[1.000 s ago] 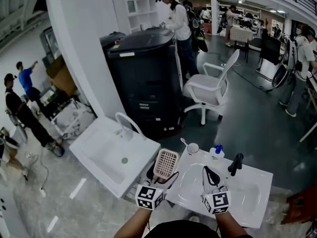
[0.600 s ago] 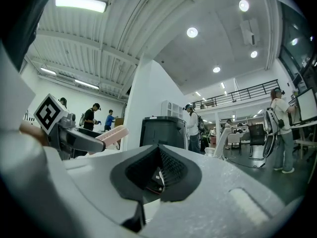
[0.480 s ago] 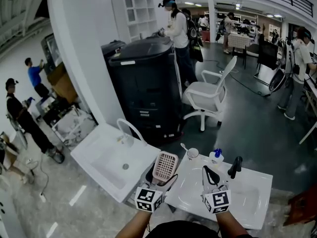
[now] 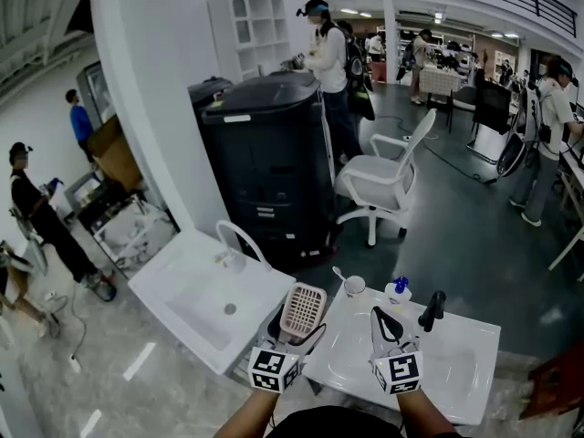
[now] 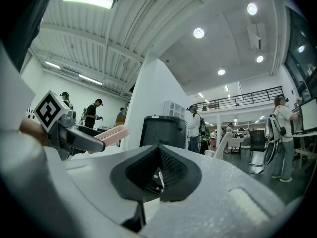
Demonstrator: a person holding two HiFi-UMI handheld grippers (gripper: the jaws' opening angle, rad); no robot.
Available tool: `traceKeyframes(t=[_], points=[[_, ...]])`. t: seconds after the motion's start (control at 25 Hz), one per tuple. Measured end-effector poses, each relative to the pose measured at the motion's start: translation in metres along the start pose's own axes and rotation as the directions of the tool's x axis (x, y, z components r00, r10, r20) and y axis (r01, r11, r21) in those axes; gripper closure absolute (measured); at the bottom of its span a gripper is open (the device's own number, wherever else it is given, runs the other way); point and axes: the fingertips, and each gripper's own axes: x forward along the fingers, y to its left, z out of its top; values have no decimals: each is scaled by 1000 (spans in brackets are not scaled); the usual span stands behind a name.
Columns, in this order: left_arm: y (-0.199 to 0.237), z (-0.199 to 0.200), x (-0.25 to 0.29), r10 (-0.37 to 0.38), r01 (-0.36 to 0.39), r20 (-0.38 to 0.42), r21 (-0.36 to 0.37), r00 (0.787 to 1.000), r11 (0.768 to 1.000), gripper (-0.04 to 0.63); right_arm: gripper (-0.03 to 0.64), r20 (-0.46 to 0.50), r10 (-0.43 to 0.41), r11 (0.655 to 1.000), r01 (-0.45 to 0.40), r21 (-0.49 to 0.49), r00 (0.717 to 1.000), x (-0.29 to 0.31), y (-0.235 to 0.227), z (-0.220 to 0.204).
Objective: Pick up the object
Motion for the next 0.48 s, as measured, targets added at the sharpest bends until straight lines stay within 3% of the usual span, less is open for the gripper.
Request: traceKeyframes(t=[0.48], points=[[-2, -6, 4, 16, -16, -7, 26, 1000, 1000, 123, 615, -6, 0, 1000, 0, 4, 1000, 1, -6, -2]])
